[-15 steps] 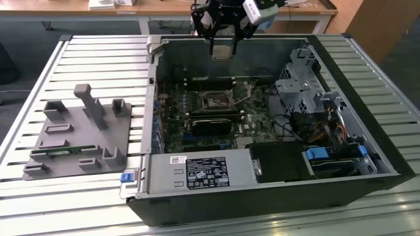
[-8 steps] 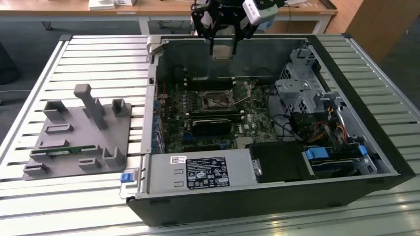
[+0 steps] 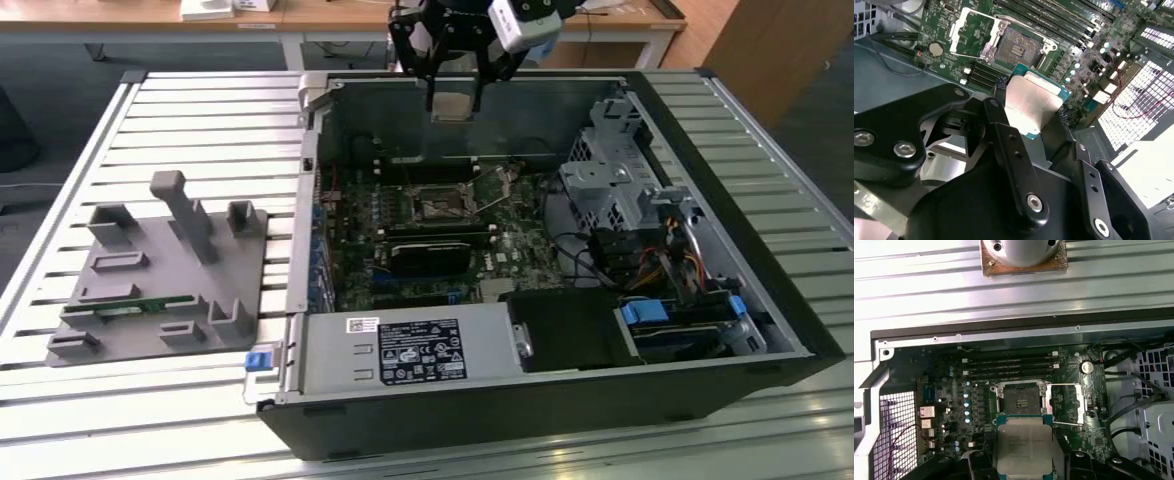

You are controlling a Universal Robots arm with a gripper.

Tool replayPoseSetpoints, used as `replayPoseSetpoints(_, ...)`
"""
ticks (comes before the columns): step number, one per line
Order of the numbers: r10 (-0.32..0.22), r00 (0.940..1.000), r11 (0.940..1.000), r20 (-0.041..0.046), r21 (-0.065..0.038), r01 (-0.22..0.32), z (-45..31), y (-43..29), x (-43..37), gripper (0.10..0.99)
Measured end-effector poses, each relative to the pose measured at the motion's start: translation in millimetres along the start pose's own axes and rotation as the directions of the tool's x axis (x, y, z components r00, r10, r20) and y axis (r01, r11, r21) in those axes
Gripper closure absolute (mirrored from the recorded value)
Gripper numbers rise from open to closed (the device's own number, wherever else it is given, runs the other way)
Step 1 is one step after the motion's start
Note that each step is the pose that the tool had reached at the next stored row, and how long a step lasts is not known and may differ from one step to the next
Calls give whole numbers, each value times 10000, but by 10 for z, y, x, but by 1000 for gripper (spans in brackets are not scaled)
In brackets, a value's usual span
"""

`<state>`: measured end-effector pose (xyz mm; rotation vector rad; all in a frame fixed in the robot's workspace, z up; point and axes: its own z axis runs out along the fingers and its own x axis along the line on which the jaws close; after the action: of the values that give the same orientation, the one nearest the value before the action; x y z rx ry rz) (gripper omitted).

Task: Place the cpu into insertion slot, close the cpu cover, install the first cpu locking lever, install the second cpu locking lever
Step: 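Place the cpu into insertion slot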

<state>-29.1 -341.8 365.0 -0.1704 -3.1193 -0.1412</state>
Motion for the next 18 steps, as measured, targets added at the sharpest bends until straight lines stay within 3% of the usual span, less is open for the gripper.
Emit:
replayPoseSetpoints(2,395,9992,9992,35,-8,-395,2,0,0,553)
replayPoseSetpoints(18,931,9956,9957,83,-22,-930,3,0,0,553)
